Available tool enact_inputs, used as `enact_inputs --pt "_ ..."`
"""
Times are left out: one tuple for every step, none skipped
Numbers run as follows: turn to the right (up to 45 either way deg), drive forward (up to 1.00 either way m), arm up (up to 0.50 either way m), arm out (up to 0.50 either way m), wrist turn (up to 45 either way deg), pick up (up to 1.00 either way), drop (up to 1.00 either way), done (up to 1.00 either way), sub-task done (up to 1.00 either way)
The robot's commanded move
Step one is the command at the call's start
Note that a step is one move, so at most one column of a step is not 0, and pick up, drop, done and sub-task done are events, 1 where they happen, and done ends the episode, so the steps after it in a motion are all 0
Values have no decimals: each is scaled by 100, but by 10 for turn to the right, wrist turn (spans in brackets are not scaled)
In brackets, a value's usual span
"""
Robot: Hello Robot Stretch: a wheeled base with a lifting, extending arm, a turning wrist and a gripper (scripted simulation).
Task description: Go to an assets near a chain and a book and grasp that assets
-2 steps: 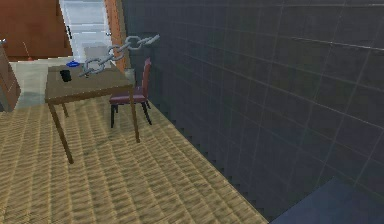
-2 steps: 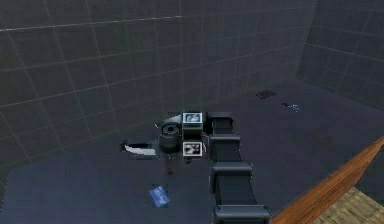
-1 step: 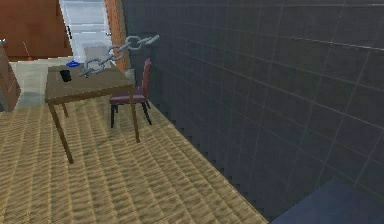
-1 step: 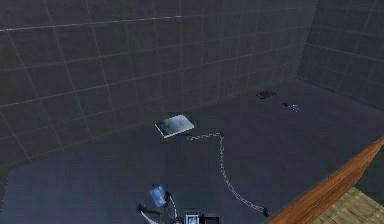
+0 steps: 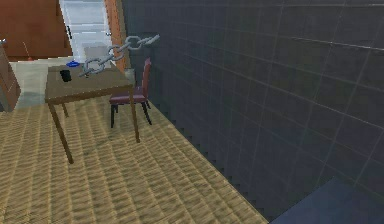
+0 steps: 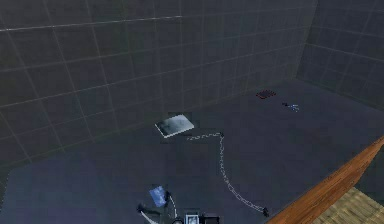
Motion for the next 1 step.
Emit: enact_inputs --pt "0 0 10 0 0 0 0 0 0"
